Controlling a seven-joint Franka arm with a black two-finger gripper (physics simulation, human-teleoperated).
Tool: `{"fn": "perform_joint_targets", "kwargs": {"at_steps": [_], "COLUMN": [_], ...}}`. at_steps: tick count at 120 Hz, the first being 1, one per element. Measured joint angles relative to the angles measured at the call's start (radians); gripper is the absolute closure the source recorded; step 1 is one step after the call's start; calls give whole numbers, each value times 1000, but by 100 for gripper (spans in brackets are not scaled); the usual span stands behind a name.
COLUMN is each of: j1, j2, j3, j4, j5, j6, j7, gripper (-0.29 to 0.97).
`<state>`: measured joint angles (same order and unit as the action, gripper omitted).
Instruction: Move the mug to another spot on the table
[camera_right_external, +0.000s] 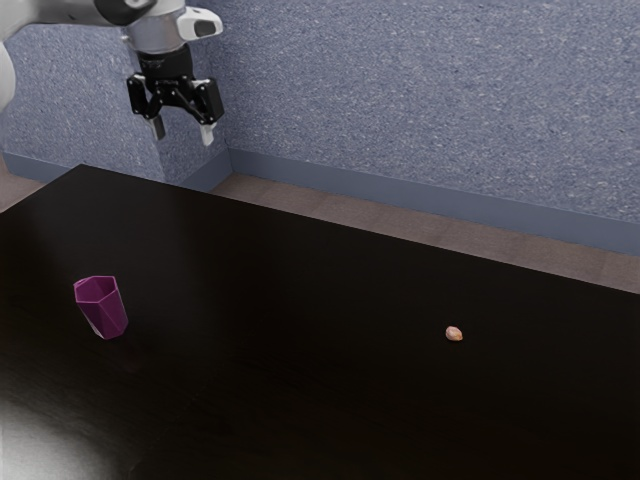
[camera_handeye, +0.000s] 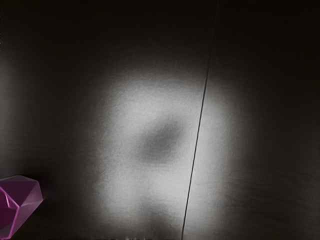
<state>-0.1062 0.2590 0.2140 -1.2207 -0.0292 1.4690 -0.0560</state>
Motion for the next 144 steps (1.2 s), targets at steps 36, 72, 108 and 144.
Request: {"fn": "perform_joint_targets", "kwargs": {"at_steps": [36, 72, 108, 144], "j1": [64, 120, -22, 20], "j2": [-264, -297, -245, -251], "j3": [86, 173, 359, 461], "j4": [-430, -594, -732, -880], "j5": [102, 264, 123, 74], "j6": [106, 235, 469, 740], "j7": [173, 669, 1216, 1652], "gripper": [2, 2, 2, 2]}}
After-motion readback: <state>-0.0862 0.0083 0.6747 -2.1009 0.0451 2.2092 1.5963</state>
